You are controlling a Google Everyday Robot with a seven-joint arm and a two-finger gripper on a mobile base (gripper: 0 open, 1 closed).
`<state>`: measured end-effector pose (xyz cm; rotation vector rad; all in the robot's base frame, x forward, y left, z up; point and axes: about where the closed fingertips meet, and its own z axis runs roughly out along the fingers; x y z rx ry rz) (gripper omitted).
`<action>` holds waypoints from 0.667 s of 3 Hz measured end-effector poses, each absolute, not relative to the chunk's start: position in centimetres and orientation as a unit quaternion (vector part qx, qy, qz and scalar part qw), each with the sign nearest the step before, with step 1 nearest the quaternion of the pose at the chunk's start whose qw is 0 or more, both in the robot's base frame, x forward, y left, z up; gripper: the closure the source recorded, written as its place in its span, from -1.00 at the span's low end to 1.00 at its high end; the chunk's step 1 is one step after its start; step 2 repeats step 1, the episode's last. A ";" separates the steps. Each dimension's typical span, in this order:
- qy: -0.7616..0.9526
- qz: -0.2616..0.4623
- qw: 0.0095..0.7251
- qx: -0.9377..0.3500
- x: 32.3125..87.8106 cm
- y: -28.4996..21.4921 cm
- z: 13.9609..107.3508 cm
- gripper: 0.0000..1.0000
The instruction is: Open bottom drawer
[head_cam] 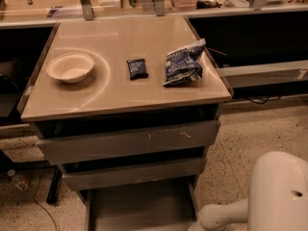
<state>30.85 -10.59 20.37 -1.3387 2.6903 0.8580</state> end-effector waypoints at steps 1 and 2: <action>0.861 0.275 0.008 -0.428 30.8 -10.6 20.4 0.17; 0.861 0.275 0.008 -0.428 30.8 -10.6 20.4 0.17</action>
Offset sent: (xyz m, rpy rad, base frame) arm 0.0000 0.0000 0.0000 0.0000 0.0000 0.0000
